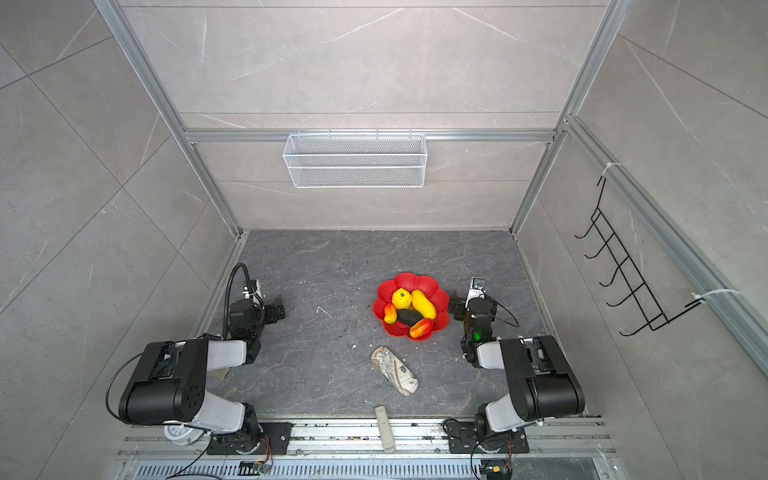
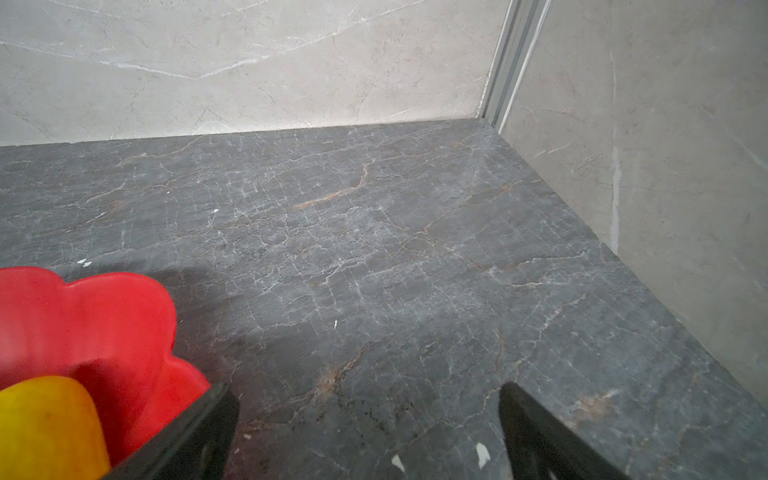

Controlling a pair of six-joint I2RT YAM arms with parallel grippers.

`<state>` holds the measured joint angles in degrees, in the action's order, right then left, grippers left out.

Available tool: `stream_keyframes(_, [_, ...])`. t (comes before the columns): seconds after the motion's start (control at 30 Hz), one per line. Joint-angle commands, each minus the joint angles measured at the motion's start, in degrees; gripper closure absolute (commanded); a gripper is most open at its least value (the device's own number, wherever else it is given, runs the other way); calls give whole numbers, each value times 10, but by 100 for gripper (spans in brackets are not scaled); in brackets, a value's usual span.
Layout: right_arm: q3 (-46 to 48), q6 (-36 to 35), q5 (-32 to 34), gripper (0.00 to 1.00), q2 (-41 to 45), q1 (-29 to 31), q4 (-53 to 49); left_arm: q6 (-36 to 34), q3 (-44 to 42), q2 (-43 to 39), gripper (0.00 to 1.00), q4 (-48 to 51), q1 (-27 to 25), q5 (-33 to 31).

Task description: Place and organize the fake fruits in the fruit bowl

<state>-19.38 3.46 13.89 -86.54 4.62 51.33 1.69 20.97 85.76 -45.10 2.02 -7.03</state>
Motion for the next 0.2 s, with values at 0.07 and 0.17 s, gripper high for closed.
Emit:
stream_keyframes(0.07, [1, 3, -4, 0, -2, 0, 17, -7, -1, 2, 0, -32, 3, 5])
stream_keyframes(0.17, [1, 5, -3, 0, -1, 0, 18, -6, -1, 2, 0, -32, 3, 5])
